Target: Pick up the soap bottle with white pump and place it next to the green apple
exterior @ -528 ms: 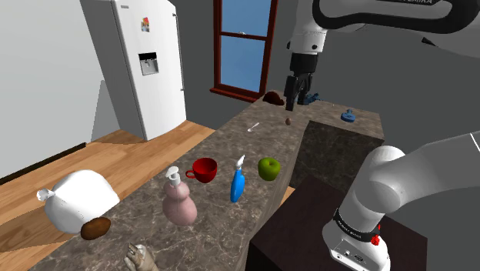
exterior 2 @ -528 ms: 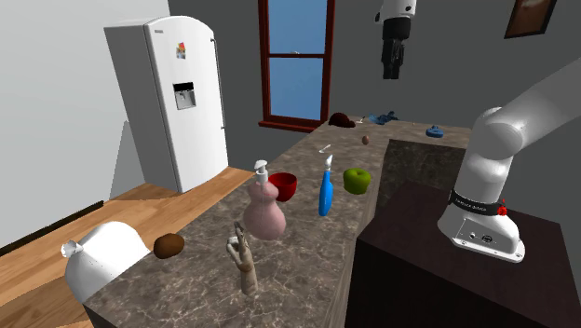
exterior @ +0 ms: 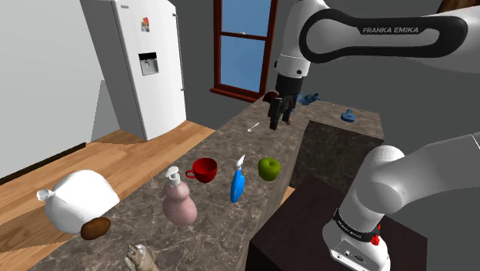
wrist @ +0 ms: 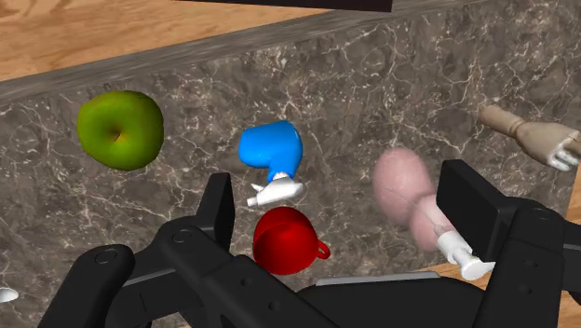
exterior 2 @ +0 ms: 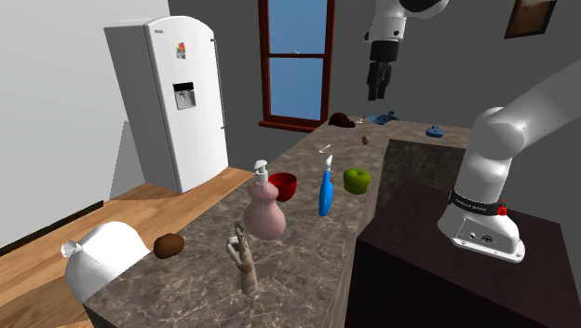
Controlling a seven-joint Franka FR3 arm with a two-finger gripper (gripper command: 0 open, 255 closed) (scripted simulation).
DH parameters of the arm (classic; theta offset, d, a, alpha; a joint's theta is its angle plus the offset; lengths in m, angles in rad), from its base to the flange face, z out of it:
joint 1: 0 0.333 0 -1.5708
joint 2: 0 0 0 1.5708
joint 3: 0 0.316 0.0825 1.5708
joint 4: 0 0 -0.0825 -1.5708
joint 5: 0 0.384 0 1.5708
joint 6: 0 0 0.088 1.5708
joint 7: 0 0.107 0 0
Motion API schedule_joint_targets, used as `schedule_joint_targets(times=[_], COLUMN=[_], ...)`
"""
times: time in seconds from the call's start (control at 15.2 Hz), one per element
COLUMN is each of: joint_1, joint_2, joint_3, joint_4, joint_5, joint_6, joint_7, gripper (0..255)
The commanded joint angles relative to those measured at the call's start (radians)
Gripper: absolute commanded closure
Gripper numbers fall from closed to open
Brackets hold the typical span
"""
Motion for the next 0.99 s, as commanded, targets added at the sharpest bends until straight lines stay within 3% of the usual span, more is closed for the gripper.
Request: schedule_joint_targets(times=[0.0, 0.46, 0.92], joint_1=[0.013, 0.056, 0.066], joint_2=[0.010, 0.109, 0.319], joint_3=[0.034, 0.150, 0.285], joint_4=[-0.054, -0.178, -0.213], joint_5=[0.022, 0.083, 0.095], joint_6=[0.096, 0.421, 0.767], joint_7=[0.021, 0.083, 0.169], gripper=[0, 0, 0])
